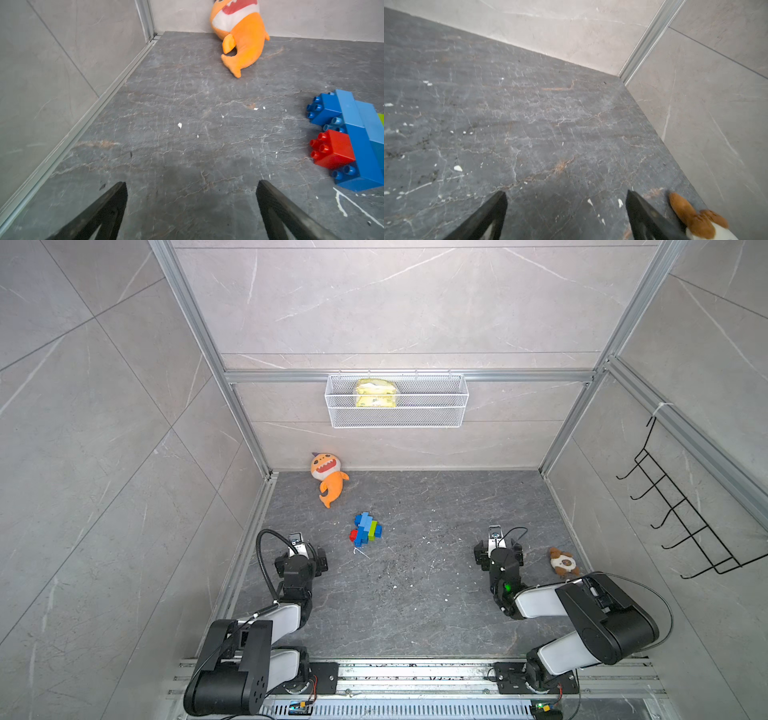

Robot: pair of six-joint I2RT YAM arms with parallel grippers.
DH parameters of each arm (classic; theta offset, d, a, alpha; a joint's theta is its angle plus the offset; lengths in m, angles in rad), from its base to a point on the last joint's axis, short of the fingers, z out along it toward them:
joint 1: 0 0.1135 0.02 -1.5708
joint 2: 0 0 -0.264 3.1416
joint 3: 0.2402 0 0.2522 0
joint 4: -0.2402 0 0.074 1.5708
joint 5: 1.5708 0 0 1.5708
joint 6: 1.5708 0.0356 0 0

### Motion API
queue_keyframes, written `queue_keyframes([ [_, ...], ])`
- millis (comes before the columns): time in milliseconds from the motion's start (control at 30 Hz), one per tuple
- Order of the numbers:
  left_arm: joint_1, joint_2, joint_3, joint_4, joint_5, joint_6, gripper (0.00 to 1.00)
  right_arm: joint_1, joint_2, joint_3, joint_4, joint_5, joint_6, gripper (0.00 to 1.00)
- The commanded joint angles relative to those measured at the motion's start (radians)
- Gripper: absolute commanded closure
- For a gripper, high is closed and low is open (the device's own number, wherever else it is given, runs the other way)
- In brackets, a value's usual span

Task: Assemble a heart with lego
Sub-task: Reset both arms

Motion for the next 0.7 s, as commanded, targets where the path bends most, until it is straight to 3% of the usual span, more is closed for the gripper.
queue_keyframes([
  [0, 0.014, 0.132, 0.026, 0.236, 0.08, 0.089, 0.0, -0.064, -0.036, 0.004, 0.054, -0.198, 0.044, 0.08],
  [67, 0.02, 0.256, 0.053, 0.344, 0.08, 0.113, 0.0, -0.125, -0.035, 0.024, -0.003, -0.329, 0.074, 0.09],
  [100, 0.022, 0.222, 0.065, 0.261, 0.071, 0.086, 0.0, -0.16, -0.011, 0.025, -0.013, -0.403, 0.085, 0.08],
  [133, 0.032, 0.187, 0.093, 0.141, 0.082, 0.065, 0.0, -0.181, 0.036, 0.031, 0.058, -0.44, 0.097, 0.0],
  [200, 0.043, 0.228, 0.112, 0.183, 0.073, 0.064, 0.0, -0.195, -0.003, 0.068, -0.094, -0.463, 0.105, 0.0],
  [267, 0.064, 0.205, 0.145, 0.072, 0.084, 0.033, 0.0, -0.2, 0.025, 0.056, -0.01, -0.467, 0.106, 0.0],
  [667, 0.075, 0.211, 0.15, 0.073, 0.092, 0.029, 0.0, -0.2, 0.02, 0.066, -0.04, -0.476, 0.105, 0.0],
])
